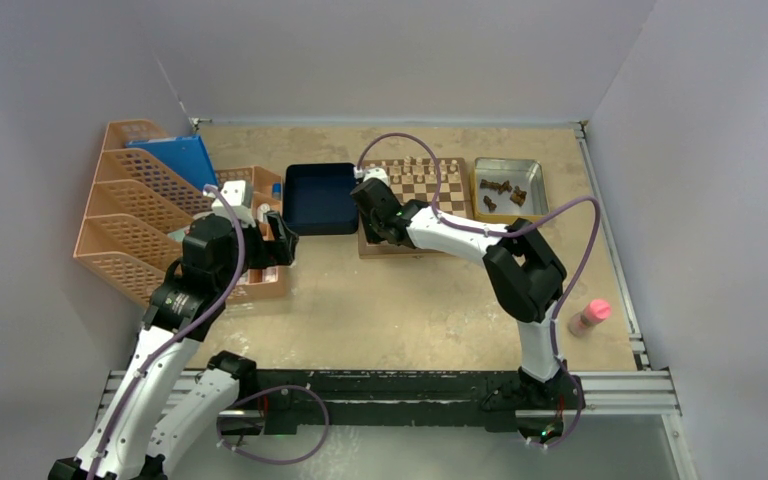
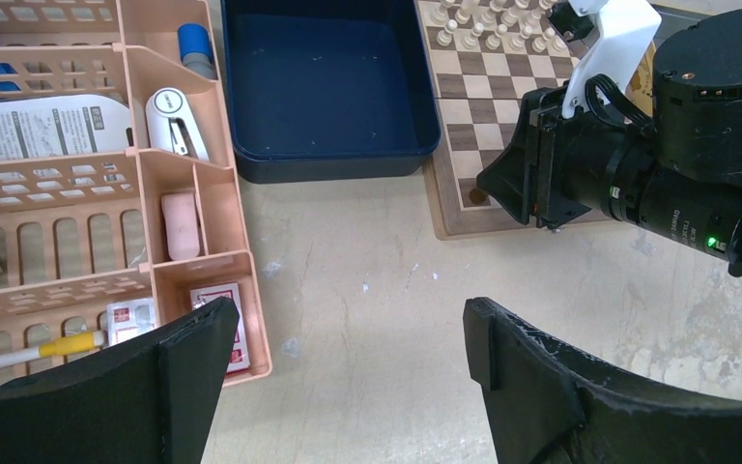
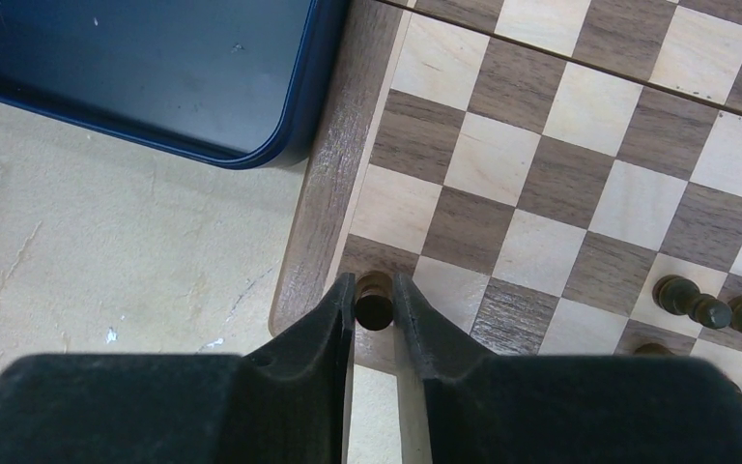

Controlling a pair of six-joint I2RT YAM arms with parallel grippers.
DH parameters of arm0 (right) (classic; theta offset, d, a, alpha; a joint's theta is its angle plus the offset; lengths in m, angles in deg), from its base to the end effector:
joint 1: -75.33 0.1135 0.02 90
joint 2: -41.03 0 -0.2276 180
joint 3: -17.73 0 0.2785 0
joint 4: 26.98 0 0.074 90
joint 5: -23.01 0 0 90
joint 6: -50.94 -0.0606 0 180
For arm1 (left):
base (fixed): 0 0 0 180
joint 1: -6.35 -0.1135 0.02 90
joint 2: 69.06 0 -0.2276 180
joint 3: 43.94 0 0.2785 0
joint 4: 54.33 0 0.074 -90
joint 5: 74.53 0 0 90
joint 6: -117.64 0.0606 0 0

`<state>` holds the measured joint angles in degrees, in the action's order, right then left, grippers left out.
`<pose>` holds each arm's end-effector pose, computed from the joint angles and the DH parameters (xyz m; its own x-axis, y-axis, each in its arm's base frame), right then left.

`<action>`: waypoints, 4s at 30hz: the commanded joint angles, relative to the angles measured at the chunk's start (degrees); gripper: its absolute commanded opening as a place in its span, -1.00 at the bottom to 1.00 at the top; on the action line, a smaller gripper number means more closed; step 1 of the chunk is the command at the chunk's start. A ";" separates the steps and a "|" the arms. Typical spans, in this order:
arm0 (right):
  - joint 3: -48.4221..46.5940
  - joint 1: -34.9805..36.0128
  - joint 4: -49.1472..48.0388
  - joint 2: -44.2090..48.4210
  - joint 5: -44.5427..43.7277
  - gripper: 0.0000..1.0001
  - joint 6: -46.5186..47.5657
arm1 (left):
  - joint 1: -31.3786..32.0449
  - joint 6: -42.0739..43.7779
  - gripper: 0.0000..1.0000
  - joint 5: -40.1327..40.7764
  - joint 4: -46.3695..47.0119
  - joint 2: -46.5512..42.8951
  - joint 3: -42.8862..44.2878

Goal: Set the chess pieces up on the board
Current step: Place the chess piece on the chessboard, then pick up the chess piece from the storage box.

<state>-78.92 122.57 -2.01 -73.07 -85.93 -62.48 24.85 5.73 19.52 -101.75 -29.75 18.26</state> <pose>0.3373 0.3358 0.1492 -0.6316 -0.1293 -0.7644 -0.3059 0.9475 0.0925 0.2126 -0.0666 0.3102 -0.4606 -0.2384 -0.8550 0.0902 0.9457 -0.3123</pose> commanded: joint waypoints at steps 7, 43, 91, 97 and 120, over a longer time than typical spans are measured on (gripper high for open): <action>-3.01 0.46 -1.54 0.68 0.04 -0.32 -0.46 | -0.13 0.20 0.75 -1.73 2.11 0.88 0.12; 2.73 -27.53 -8.73 14.61 0.75 -0.36 -15.75 | -0.02 2.41 0.70 -16.62 4.25 5.64 -0.28; -21.45 -40.94 25.71 -14.13 -4.72 -0.03 -64.66 | 0.51 2.27 0.69 -12.93 3.37 2.88 -0.06; -24.43 -41.35 28.78 -17.12 -5.81 -0.12 -65.39 | 0.56 2.31 0.69 -12.76 3.43 3.11 0.12; -16.57 -41.49 22.59 -4.79 -15.23 -0.82 -52.50 | 0.57 1.70 0.67 -12.60 3.16 3.01 -0.19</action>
<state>-97.32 81.31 23.22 -84.57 -96.66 -119.89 25.18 7.26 7.29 -100.33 -26.50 17.73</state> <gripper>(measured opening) 0.180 0.842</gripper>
